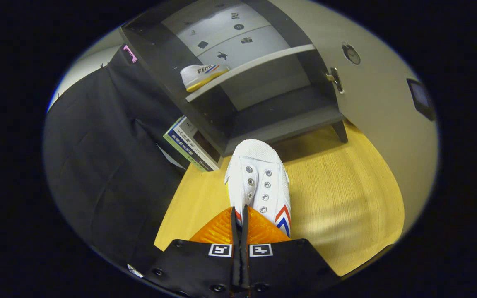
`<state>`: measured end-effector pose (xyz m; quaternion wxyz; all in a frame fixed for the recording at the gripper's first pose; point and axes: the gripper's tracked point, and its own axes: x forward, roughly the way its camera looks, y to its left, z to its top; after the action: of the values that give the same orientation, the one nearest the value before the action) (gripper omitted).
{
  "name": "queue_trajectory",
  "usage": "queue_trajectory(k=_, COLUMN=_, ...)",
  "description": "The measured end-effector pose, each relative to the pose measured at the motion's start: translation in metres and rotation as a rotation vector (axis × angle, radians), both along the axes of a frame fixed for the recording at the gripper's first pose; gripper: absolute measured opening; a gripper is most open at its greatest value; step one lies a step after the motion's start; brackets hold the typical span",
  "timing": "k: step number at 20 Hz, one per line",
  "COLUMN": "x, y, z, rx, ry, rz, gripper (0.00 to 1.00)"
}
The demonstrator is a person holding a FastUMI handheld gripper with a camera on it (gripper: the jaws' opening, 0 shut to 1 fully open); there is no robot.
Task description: Open the shoe cabinet door, grab the shoes and put them into the shoe cabinet, then close the shoe cabinet door.
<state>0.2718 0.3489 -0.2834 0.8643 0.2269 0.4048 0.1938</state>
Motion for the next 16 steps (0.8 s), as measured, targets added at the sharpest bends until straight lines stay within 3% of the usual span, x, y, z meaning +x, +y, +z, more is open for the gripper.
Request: queue_trajectory(k=16, x=0.163, y=0.014, z=0.153, rx=0.052, ry=-0.317, rz=-0.082, gripper=0.01)
